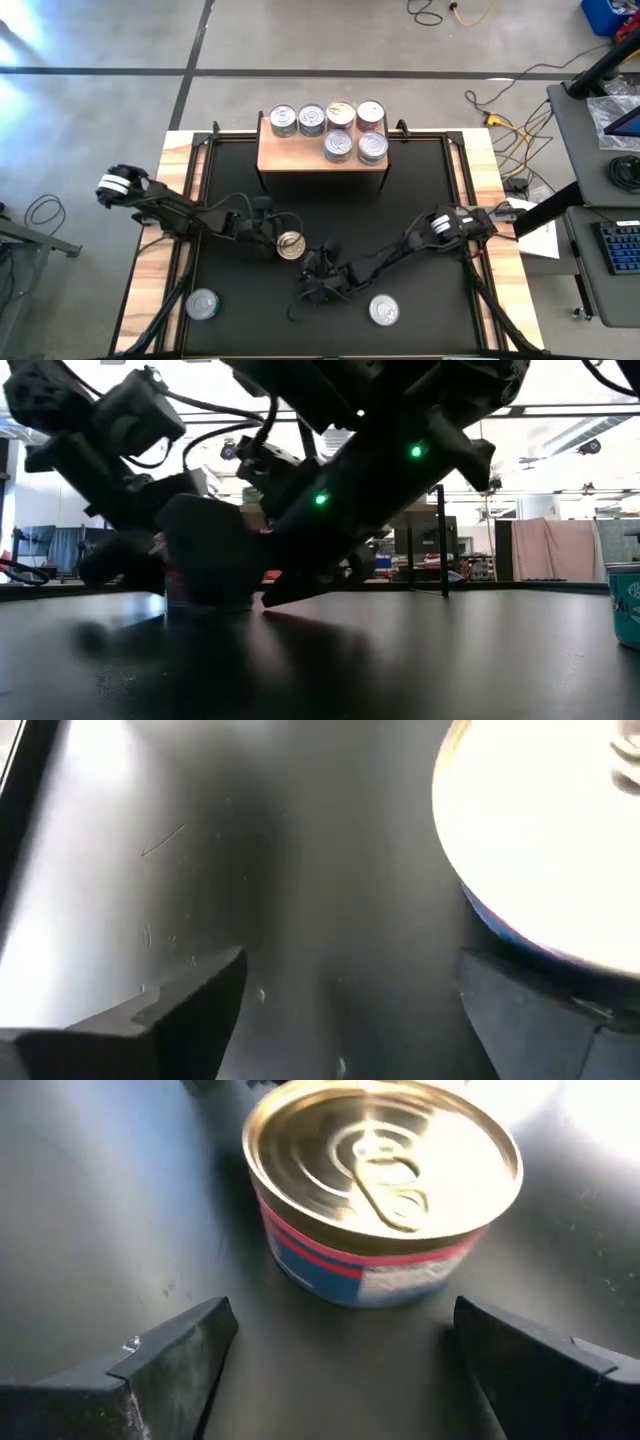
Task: Stack canned seafood by type on shelf
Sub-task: Put the blue-pink tuna can on the shelf
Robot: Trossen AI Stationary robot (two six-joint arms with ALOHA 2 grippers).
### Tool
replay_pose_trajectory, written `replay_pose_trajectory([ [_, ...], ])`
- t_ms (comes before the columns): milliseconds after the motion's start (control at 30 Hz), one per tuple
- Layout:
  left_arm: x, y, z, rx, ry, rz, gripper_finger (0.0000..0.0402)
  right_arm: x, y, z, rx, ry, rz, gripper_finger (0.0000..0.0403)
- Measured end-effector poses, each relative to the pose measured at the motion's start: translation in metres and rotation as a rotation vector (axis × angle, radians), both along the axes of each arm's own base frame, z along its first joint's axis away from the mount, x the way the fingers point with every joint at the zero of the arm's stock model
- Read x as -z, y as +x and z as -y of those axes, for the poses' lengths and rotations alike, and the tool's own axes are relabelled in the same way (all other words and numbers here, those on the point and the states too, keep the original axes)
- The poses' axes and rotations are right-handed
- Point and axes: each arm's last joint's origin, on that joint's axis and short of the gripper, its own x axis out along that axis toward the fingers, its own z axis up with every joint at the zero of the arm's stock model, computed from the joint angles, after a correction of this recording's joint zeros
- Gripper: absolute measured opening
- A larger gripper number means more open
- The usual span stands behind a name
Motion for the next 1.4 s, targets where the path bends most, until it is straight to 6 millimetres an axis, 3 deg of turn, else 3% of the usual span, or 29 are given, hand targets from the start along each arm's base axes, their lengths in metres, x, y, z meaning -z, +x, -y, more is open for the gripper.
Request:
replay_pose_trajectory([
  [133, -0.005, 0.015, 0.003, 0.009, -0.038, 0.003, 0.0319, 0.006, 0.01, -0.004, 0.049, -0.021, 0.055, 0.038],
  [333, -0.006, 0.025, 0.014, -0.026, -0.088, -0.061, 0.0298, 0.006, 0.016, 0.006, 0.132, 0.051, 0.108, 0.038],
  [733, -0.009, 0.039, 0.048, 0.018, -0.092, -0.149, 0.0278, 0.001, 0.016, -0.001, 0.074, 0.054, 0.106, 0.038],
  [1133, -0.02, 0.027, 0.048, -0.006, -0.183, -0.16, 0.0272, 0.0, 0.014, -0.008, 0.007, 0.031, 0.061, 0.038],
  [1400, -0.014, 0.027, 0.048, -0.003, -0.185, -0.193, 0.0272, -0.002, 0.016, -0.007, 0.019, 0.044, 0.064, 0.038],
])
